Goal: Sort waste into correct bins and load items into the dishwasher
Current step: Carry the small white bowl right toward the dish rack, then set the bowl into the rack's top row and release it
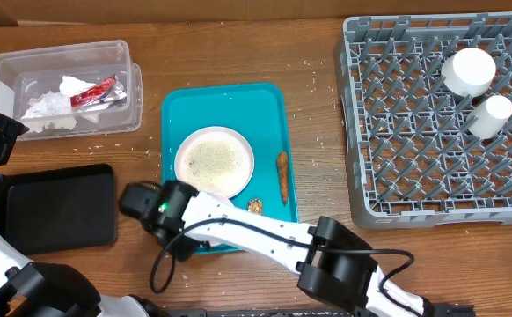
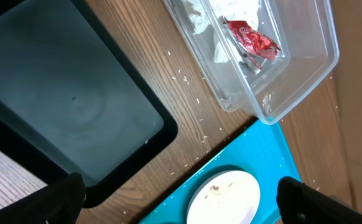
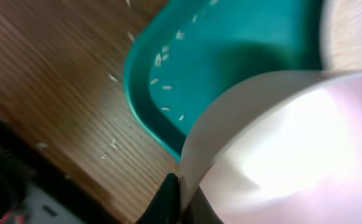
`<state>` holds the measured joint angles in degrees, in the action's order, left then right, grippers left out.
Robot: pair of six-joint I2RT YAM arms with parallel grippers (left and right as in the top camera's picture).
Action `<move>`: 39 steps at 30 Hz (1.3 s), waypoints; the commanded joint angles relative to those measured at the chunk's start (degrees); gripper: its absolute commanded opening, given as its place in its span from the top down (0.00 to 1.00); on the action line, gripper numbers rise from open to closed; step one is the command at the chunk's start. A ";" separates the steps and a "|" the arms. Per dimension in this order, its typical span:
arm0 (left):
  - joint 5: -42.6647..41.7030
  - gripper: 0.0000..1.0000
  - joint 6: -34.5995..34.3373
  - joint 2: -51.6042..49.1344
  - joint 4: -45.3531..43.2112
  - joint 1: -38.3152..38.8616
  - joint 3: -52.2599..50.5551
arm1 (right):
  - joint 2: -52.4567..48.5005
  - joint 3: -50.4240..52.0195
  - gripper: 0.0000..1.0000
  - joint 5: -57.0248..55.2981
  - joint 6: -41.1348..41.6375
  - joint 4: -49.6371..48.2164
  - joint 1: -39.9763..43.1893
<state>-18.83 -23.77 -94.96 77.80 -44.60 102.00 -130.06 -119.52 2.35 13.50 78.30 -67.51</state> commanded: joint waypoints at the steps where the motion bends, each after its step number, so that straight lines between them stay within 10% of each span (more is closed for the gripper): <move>1: 1.68 0.00 1.07 -0.55 -0.04 0.39 0.13 | 0.20 -9.73 0.96 0.24 0.44 3.26 4.26; 12: 2.73 0.00 1.07 -0.55 -0.35 0.39 0.13 | 3.02 -34.71 0.96 5.57 4.09 16.68 34.10; 23: 2.75 0.00 1.07 -0.57 -0.94 0.39 0.13 | 2.49 -34.23 0.96 36.81 -3.10 4.24 69.70; 39: 2.73 0.00 1.07 -0.61 -1.20 0.39 0.11 | -6.32 -29.24 0.96 56.52 -1.33 -12.87 79.47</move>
<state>-16.84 -23.77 -94.96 76.53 -44.60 102.00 -133.67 -151.35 54.08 11.14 67.05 12.56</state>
